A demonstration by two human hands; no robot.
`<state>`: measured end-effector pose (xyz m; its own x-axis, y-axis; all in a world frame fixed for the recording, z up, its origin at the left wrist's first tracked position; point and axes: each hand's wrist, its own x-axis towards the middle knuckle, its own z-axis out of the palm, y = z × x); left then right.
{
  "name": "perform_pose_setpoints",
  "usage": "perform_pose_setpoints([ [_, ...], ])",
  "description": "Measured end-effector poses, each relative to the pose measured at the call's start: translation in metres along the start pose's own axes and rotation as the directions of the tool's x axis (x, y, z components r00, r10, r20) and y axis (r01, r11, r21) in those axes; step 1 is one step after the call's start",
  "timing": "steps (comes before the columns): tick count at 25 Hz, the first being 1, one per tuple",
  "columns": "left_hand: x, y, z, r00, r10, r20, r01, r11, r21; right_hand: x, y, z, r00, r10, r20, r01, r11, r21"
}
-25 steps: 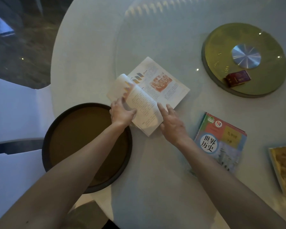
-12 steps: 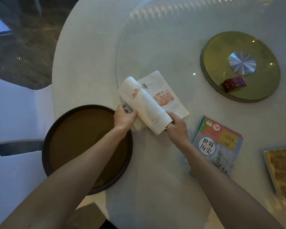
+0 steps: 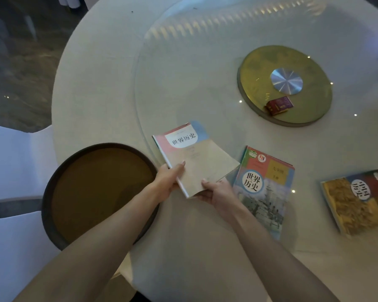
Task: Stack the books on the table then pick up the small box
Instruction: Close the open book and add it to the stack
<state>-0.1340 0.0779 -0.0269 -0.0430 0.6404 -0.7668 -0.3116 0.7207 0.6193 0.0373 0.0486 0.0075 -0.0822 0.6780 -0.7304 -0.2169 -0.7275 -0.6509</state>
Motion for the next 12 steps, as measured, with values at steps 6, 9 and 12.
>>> perform_pose_setpoints([
  [6, -0.011, -0.013, 0.006, 0.998, 0.055, 0.004, -0.055, 0.997, -0.045, -0.023, 0.017, -0.02, 0.996, 0.035, -0.081, -0.055, 0.963, -0.265],
  [9, -0.021, -0.001, 0.012, 0.996, 0.07, 0.047, -0.068, 0.997, -0.034, -0.027, 0.017, -0.041, 0.948, -0.083, -0.308, -0.008, 0.96, -0.281],
  [12, -0.034, 0.014, 0.026, 0.979, 0.087, 0.184, -0.078, 0.995, -0.054, -0.034, 0.007, -0.068, 0.9, -0.081, -0.428, -0.004, 0.981, -0.195],
])
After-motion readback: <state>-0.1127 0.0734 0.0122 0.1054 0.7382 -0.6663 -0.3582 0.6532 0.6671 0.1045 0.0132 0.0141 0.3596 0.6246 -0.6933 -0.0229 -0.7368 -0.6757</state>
